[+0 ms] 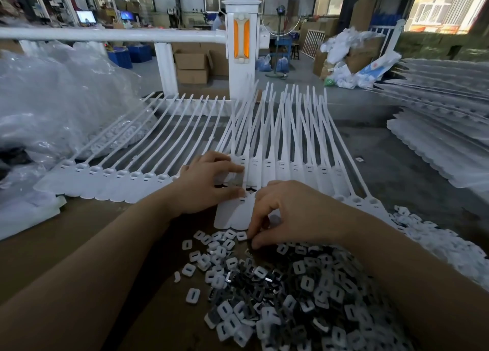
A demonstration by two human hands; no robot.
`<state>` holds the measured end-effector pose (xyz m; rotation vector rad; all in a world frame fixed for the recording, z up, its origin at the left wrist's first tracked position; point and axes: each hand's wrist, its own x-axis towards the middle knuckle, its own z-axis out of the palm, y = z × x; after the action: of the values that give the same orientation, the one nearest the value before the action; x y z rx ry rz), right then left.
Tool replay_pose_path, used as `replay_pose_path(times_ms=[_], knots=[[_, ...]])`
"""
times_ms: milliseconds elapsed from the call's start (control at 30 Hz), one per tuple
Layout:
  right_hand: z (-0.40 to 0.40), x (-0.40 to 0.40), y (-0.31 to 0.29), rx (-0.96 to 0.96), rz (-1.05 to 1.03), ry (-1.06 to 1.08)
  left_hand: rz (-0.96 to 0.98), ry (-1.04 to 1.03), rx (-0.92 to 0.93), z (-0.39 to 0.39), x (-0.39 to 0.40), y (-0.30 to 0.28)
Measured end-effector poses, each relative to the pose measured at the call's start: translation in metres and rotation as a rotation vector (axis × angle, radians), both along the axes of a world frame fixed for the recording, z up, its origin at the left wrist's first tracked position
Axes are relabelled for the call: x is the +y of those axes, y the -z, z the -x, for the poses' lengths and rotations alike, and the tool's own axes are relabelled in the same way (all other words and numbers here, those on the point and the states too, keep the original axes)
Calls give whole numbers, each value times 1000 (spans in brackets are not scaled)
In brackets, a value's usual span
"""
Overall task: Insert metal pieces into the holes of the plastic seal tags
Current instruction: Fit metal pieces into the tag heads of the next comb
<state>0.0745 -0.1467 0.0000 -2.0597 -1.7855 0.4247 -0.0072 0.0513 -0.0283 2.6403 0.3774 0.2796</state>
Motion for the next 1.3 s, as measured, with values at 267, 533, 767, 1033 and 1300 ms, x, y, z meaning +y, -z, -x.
replay_pose_path(times_ms=[267, 533, 767, 1033, 1300], knots=[[2, 0, 2, 12, -22, -35, 56, 47, -55, 0, 2, 2], [6, 1, -1, 83, 28, -101, 100, 54, -81, 1, 3, 3], [11, 0, -1, 27, 78, -69, 82, 49, -71, 3, 1, 2], [12, 1, 1, 3, 89, -67, 73, 40, -79, 3, -3, 0], [11, 0, -1, 137, -43, 27, 137, 70, -212, 2, -11, -9]])
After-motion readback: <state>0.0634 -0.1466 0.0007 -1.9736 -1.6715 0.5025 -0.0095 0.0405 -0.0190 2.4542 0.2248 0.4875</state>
